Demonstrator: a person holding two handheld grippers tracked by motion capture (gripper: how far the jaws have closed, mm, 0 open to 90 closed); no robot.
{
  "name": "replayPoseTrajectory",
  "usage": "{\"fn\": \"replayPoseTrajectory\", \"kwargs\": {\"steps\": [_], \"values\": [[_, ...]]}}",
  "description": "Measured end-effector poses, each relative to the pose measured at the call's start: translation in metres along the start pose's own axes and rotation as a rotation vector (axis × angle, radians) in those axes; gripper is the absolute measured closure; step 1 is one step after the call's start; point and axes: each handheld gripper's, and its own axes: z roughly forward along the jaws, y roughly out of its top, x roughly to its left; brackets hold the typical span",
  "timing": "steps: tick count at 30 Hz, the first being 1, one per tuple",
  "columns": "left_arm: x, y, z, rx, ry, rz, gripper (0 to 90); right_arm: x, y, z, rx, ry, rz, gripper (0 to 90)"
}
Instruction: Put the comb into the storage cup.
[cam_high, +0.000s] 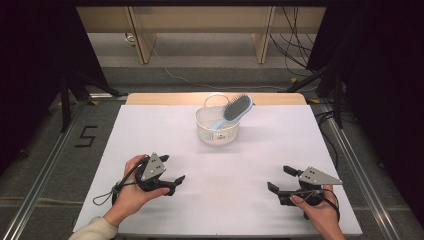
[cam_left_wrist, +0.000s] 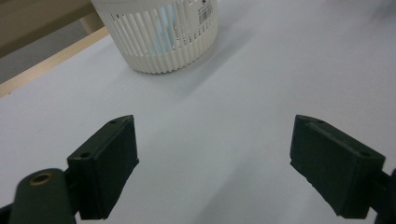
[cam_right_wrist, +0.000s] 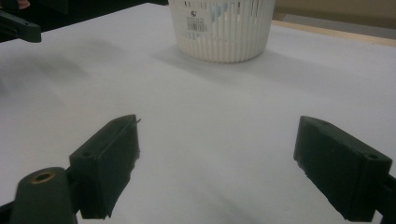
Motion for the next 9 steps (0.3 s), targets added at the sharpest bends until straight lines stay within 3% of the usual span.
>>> {"fn": "replayPoseTrajectory", "kwargs": {"steps": [9], "values": [[-0.0018,-0.0012,0.002,0.008,-0.013,0.012,14.1,-0.001,-0.0005,-0.0004,0.0,-0.003,0.005,14.8]]}}
